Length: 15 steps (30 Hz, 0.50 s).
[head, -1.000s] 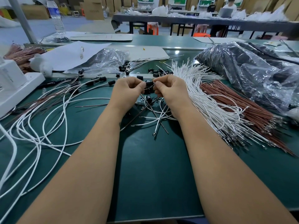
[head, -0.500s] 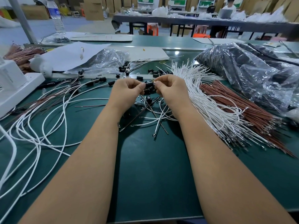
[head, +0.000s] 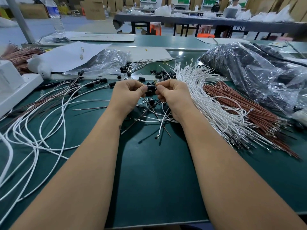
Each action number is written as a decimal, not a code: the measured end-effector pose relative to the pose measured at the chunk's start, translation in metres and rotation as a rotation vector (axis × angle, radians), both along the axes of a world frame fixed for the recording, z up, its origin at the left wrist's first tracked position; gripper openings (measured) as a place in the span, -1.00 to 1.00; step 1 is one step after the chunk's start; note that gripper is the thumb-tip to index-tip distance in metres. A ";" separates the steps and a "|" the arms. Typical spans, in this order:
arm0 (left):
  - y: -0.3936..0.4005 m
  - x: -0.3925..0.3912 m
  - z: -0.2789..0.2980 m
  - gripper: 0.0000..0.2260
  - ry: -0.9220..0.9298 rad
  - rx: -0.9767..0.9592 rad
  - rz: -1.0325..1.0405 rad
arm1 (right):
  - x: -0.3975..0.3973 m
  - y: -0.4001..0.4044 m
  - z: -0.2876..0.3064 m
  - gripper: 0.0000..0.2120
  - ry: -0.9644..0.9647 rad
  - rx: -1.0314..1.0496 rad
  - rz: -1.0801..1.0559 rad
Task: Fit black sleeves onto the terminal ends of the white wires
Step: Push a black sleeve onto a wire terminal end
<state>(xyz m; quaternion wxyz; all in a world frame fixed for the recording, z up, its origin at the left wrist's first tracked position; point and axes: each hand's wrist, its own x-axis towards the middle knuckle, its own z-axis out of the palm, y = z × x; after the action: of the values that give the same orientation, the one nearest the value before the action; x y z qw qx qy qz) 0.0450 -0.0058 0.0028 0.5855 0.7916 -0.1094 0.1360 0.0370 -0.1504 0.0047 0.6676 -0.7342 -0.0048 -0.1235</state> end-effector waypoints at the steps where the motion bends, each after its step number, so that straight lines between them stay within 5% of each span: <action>1: 0.000 0.000 0.000 -0.91 0.003 -0.003 -0.001 | -0.001 0.000 0.000 -0.85 -0.003 0.000 0.001; 15: -0.006 0.006 -0.001 -0.90 0.015 -0.007 0.002 | 0.001 0.010 0.004 -0.86 -0.105 -0.046 -0.159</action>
<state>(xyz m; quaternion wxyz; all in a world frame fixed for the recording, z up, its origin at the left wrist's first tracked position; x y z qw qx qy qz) 0.0506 -0.0121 0.0013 0.5890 0.7906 -0.1039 0.1311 0.0384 -0.1407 0.0085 0.6375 -0.7398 0.0155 -0.2144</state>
